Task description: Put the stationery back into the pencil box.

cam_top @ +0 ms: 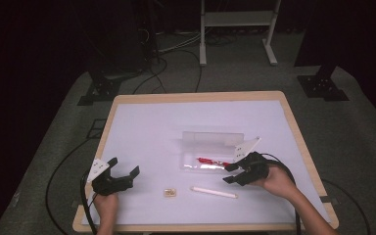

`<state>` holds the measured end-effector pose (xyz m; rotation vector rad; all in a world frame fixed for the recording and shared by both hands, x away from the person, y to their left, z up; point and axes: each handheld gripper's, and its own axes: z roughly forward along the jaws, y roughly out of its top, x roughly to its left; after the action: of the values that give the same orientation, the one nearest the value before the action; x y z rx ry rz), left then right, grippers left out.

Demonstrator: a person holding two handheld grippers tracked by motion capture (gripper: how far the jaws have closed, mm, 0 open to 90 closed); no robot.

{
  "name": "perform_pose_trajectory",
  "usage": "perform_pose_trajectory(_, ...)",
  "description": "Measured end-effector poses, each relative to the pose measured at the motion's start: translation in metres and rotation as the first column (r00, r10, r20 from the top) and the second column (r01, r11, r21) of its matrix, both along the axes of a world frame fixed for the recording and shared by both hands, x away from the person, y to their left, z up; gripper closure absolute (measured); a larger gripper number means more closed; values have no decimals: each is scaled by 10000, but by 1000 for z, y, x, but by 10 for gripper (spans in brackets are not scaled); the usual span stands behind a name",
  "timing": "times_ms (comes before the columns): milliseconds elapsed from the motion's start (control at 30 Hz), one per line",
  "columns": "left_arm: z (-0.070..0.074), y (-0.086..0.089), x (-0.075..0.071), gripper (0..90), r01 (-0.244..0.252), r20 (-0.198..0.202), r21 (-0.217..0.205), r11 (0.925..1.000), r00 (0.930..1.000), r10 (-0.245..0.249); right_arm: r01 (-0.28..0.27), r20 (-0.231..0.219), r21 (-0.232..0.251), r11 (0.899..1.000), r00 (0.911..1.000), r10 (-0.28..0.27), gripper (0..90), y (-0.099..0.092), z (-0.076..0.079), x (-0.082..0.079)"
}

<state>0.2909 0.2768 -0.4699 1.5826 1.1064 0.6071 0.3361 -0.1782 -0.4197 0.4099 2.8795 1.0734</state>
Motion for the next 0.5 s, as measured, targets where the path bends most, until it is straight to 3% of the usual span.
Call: perform_pose_trajectory(500, 0, 0, 0, 0, 6, 5, 34, 10000, 10000, -6, -402, -169, -57, 9992, 9991, 401, 555, 10, -10, -11)
